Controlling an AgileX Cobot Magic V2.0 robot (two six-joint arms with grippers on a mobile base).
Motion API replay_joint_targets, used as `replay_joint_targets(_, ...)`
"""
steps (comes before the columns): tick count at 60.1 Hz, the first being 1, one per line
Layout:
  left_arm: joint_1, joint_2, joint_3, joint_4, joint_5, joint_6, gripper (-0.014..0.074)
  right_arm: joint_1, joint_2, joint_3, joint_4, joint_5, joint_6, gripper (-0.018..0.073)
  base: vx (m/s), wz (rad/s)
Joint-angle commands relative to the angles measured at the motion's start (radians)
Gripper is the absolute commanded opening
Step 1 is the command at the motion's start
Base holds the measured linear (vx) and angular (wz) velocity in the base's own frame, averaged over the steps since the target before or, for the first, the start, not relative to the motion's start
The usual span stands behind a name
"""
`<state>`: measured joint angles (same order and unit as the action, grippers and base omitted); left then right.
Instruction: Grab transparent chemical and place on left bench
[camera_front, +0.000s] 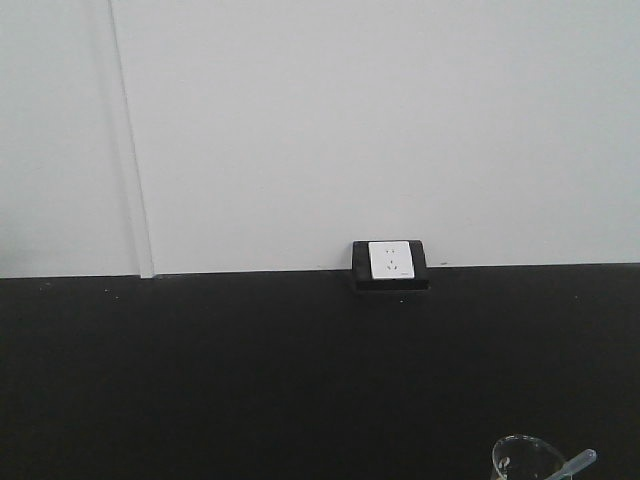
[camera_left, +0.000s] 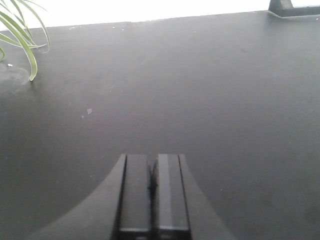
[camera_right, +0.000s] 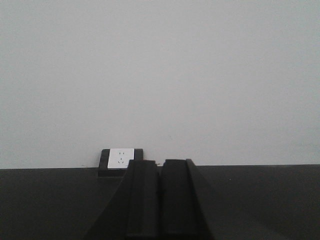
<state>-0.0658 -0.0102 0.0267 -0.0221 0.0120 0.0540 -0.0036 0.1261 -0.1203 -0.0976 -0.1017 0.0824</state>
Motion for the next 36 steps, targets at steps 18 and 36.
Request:
replay_joint_targets(18, -0.002, -0.019, 0.016, -0.001, -0.078, -0.008, -0.0003, 0.001, 0.390, -0.144, 0.018, -0.045, -0.003, 0.0013, 0.00, 0.00)
replay_joint_targets(36, -0.002, -0.019, 0.016, -0.001, -0.078, -0.008, -0.0003, 0.001, 0.671, -0.144, 0.039, -0.085, 0.000, 0.0196, 0.00, 0.00)
